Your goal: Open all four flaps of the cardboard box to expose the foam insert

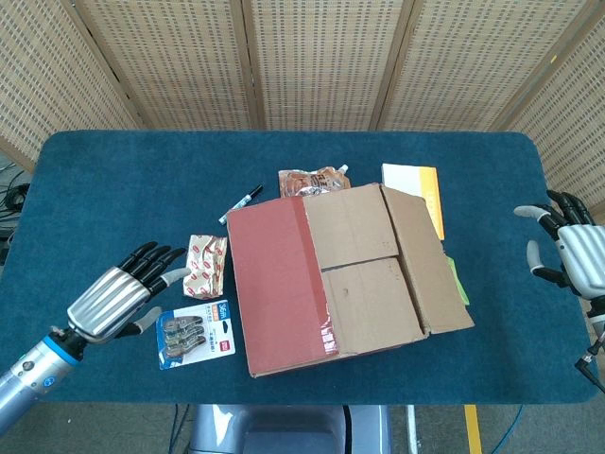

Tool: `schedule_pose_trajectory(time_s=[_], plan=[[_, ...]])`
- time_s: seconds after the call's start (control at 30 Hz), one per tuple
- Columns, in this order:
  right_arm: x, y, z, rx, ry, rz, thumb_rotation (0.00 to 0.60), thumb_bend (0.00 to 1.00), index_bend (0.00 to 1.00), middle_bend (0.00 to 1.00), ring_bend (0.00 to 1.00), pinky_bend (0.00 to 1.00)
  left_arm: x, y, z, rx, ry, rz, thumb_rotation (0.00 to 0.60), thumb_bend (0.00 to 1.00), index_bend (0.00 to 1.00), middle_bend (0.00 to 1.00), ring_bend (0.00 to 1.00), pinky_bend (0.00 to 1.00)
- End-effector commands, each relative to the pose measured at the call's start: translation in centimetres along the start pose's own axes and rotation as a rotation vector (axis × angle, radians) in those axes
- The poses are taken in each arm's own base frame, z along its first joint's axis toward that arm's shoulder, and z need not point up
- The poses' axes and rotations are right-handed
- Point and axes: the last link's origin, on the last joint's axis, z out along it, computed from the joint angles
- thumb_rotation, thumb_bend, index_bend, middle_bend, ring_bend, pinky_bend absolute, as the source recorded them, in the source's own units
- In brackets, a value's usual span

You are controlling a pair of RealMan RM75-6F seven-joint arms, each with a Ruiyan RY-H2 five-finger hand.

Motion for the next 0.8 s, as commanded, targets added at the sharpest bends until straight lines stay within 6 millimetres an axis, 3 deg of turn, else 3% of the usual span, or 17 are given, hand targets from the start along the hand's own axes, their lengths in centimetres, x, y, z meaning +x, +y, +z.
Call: schedule_pose_trajectory(time_s=[0.03,0.47,0.8], plan=[[-0.3,0.1,-0.9,-0.017,0.015,0.009,0.6,0.67,0.22,0.25,0.0,0.0,1.5,0.9,2.2,-0.092,-0.018,0.03,0.592,0.48,0.14,0.0,0.03,0.02],[-1.8,0.0,-2.9,-0.046,0.022,0.01,0.6,0.67,0.2,0.23,0.0,0.0,3.5,4.8,8.8,-0.263,-0.007,0.168,0.593,0.54,0.14,0.0,0.02,0.02],[-3.4,0.2,-4.4,-0.072,0.001,0.0,0.6,0.67,0.18,0.23,0.0,0.0,4.1,8.0,12.7,-0.348,-0.059,0.183,0.593,0.81,0.14,0.0,0.02,0.02]])
